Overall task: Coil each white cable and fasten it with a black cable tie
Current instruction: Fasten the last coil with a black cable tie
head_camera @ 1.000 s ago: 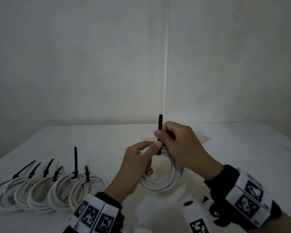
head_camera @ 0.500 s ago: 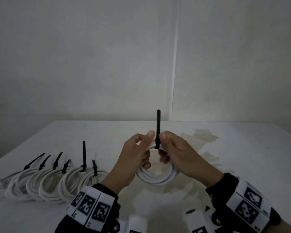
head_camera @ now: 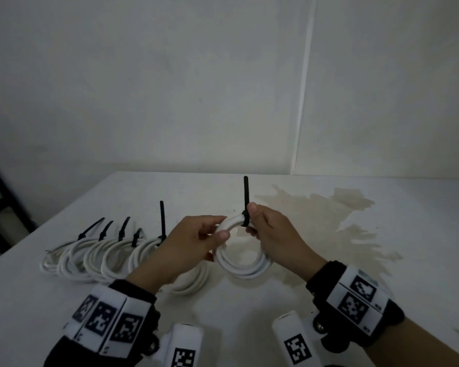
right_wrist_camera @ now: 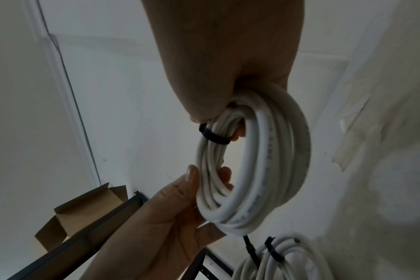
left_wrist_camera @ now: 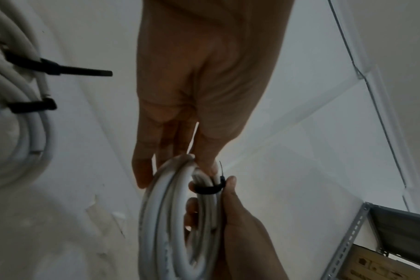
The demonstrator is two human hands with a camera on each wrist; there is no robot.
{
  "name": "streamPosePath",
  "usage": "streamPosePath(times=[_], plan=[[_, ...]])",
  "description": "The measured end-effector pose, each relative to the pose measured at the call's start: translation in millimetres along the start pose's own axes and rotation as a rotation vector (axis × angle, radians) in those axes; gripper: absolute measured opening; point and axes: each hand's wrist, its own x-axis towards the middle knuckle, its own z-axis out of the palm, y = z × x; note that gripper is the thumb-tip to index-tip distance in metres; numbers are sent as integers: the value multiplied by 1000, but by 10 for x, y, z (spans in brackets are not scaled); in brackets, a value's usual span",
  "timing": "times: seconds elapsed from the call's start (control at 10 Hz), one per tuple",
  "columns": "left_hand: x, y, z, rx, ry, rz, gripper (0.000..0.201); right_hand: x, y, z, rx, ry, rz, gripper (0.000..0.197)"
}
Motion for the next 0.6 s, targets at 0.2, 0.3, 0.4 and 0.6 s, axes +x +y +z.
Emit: streamPosePath(times=[0.2,0.3,0.4,0.6], plan=[[10,-244,-170,108,78,-73,24,8,-19,280,44,-128,99,38],[16,-374,-228,176,88,-102,24,69,47,407,37,-219,161,43],[43,-496,-280,252,88,-153,29,106,86,492,51,-297,202,51],[126,-557,-306,632,96,-233,22,170,208,569,-27,-366,248,54]])
